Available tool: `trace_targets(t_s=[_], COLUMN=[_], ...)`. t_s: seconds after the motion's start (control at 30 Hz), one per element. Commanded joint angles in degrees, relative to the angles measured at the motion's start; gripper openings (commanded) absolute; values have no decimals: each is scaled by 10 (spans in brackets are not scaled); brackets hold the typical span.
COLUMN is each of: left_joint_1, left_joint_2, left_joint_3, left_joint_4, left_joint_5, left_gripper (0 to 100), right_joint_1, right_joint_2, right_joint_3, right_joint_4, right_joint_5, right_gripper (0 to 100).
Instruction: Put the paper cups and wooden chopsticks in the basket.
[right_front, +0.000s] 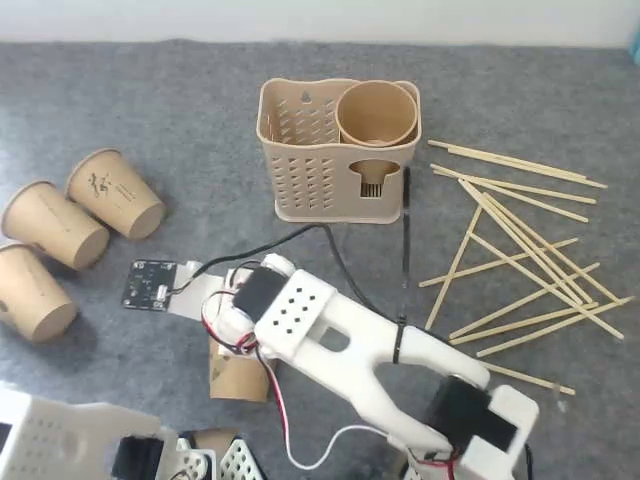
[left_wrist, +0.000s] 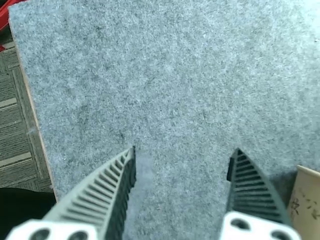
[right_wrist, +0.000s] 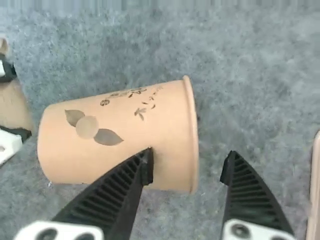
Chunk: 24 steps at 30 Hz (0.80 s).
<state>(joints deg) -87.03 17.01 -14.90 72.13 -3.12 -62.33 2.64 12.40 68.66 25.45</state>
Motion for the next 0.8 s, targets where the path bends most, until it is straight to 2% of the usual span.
trace_targets(t_s=[0.0,0.13,0.3,0.53,0.77], left_joint_1=[6,6,6,10,13], left_joint_2=[-7,-7,-7,-7,-7], left_joint_3=[-2,-5,-5,-5,-5], left_joint_4=[-14,-14,-14,-13,-11], left_joint_5=[-4,-4,-4,-4,-4], left_gripper=[283,283,283,283,283], right_joint_1=[-17,-43,-47,-42,17], right_joint_2=[45,64,65,47,-87], right_joint_3=[-18,-34,-35,-40,-34], right_joint_4=[39,82,88,105,105], right_joint_5=[47,105,124,126,75], right_gripper=[236,140,5,9,9])
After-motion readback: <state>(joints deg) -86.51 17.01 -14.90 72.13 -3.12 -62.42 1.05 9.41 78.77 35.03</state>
